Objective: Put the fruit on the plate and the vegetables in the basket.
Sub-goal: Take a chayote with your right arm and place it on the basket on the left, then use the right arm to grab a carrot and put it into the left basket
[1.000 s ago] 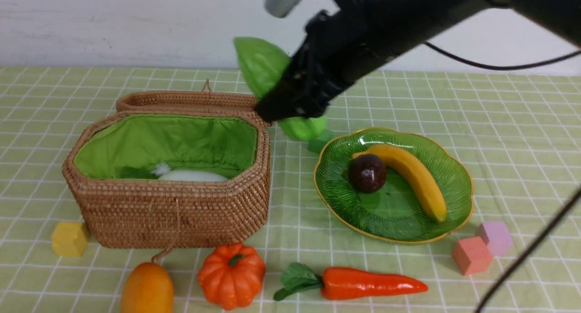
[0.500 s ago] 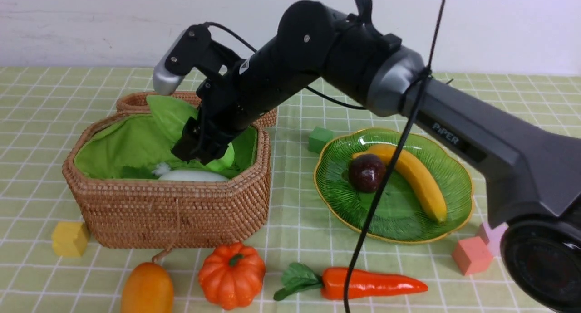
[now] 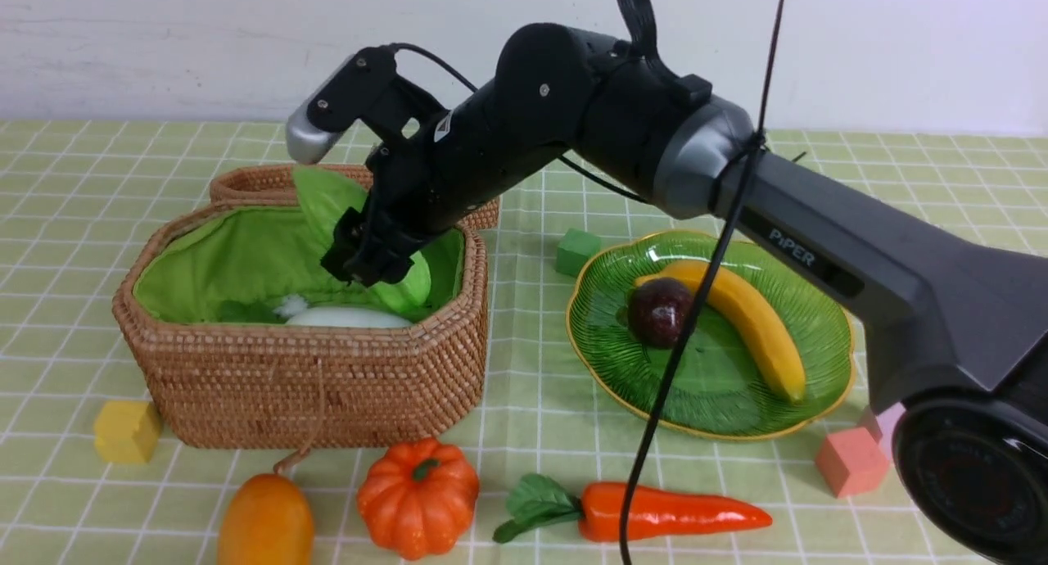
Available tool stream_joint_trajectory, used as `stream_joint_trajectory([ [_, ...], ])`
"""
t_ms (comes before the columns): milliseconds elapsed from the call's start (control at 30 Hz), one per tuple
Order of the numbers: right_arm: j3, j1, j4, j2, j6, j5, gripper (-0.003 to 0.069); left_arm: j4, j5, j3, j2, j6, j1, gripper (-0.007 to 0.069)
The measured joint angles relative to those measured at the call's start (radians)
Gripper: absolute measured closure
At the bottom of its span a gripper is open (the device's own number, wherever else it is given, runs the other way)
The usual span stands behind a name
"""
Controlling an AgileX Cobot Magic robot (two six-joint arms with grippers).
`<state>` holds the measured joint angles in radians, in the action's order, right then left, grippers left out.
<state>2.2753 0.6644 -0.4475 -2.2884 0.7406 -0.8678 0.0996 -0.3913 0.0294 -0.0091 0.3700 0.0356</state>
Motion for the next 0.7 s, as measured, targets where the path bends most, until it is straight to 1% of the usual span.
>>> stream_joint_trajectory([
  [67,0.0,0.0,0.012,0.017,-0.004,-0.015,0.0002,0.0,0.0,0.0,0.0,0.0,0.0,0.0386],
  [133,0.0,-0.001,0.026,0.039,-0.005,-0.03,-0.0016,0.0,0.0,0.0,0.0,0.0,0.0,0.0386],
  [200,0.0,-0.001,0.043,0.065,-0.007,-0.056,-0.0014,0.0,0.0,0.0,0.0,0.0,0.0,0.0386],
  [333,0.0,-0.003,0.079,0.136,-0.009,-0.139,0.0023,0.0,0.0,0.0,0.0,0.0,0.0,0.0386],
  [467,-0.018,-0.011,0.083,0.239,-0.03,-0.237,0.0088,0.0,0.0,0.0,0.0,0.0,0.0,0.0386],
  [567,-0.115,-0.017,0.081,0.359,-0.032,-0.251,0.013,0.0,0.0,0.0,0.0,0.0,0.0,0.0386],
  [700,-0.358,-0.038,0.086,0.528,-0.032,-0.255,0.0175,0.0,0.0,0.0,0.0,0.0,0.0,0.0386],
])
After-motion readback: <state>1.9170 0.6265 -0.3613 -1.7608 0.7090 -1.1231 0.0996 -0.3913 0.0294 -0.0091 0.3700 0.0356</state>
